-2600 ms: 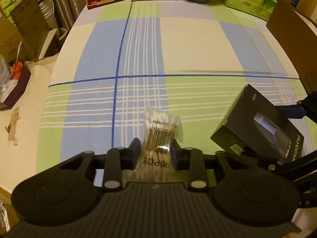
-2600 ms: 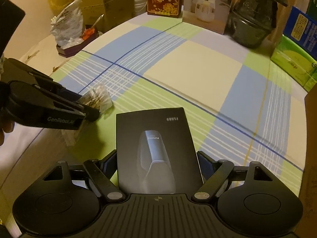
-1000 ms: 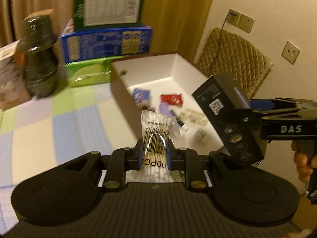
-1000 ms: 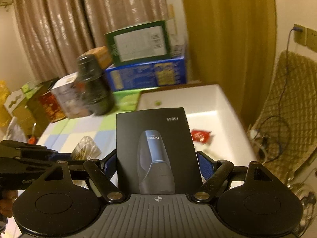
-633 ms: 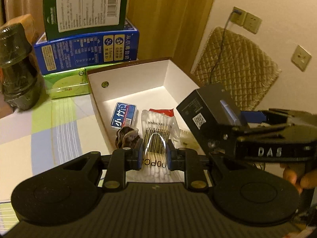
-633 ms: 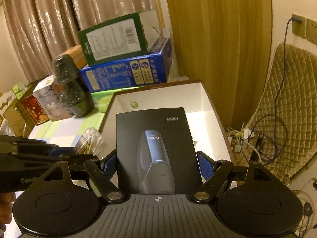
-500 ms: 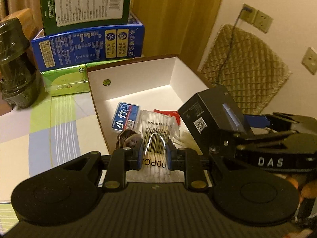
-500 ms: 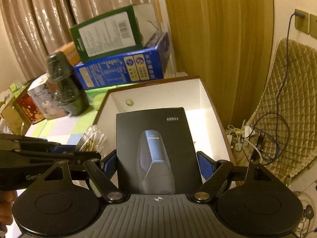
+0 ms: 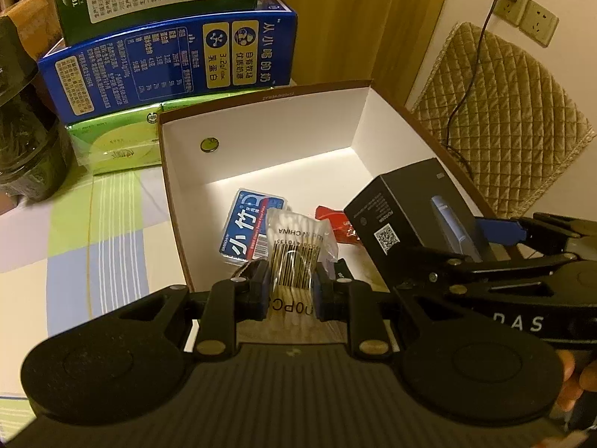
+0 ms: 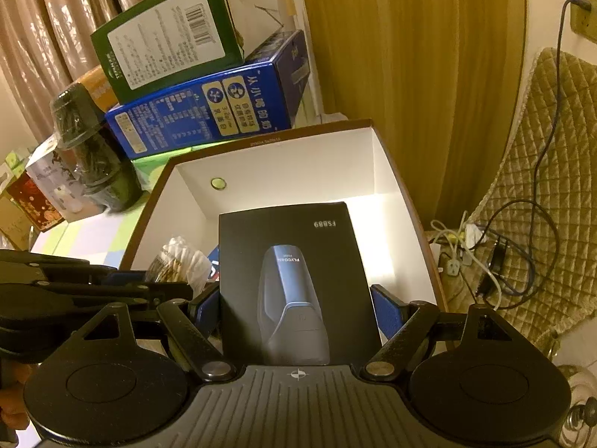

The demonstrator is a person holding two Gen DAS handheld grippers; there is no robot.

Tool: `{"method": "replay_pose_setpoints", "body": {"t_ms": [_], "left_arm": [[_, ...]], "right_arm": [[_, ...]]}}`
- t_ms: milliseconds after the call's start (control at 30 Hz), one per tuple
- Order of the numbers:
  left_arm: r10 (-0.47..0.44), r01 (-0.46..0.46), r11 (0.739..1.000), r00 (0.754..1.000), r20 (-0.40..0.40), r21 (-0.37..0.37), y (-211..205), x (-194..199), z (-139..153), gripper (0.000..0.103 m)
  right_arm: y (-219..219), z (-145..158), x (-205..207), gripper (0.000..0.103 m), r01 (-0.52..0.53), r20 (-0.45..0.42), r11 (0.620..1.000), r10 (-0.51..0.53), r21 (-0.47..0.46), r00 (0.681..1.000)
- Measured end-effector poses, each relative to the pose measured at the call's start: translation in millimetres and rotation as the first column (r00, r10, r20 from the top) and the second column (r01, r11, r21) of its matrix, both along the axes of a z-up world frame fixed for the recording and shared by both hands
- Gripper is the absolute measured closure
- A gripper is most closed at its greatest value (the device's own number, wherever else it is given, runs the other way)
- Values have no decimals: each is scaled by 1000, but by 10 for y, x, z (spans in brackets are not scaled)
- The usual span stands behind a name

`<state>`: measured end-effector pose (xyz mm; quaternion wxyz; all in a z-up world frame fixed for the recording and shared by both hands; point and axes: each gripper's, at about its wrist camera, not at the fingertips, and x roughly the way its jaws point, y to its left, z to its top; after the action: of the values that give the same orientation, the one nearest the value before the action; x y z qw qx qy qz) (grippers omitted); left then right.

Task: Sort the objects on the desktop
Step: 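Open both grippers to drop the swab bag and shaver box into the box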

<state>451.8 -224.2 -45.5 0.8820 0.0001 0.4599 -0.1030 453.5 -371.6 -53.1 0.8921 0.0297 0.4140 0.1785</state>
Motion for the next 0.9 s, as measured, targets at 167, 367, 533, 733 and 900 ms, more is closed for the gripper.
{"method": "replay_pose_setpoints", "body": {"t_ms": [167, 367, 533, 733, 900], "left_arm": [[2, -2, 1000, 1000, -9, 0, 21, 75, -43, 85], [14, -14, 1000, 1000, 2, 6, 64, 128, -35, 74], [28, -28, 1000, 1000, 1, 7, 119, 122, -17, 66], [30, -30, 1000, 999, 15, 9, 160, 38, 52, 54], [17, -17, 1000, 999, 41, 17, 157, -149, 162, 33]], "right_arm": [[11, -44, 106, 24, 2, -16, 1000, -2, 12, 1000], [26, -75, 184, 24, 7, -25, 1000, -7, 17, 1000], [40, -88, 230, 24, 5, -10, 999, -4, 40, 1000], [-16, -7, 191, 21, -17, 6, 997, 17, 74, 1000], [-121, 122, 0, 7, -36, 35, 995, 33, 98, 999]]}}
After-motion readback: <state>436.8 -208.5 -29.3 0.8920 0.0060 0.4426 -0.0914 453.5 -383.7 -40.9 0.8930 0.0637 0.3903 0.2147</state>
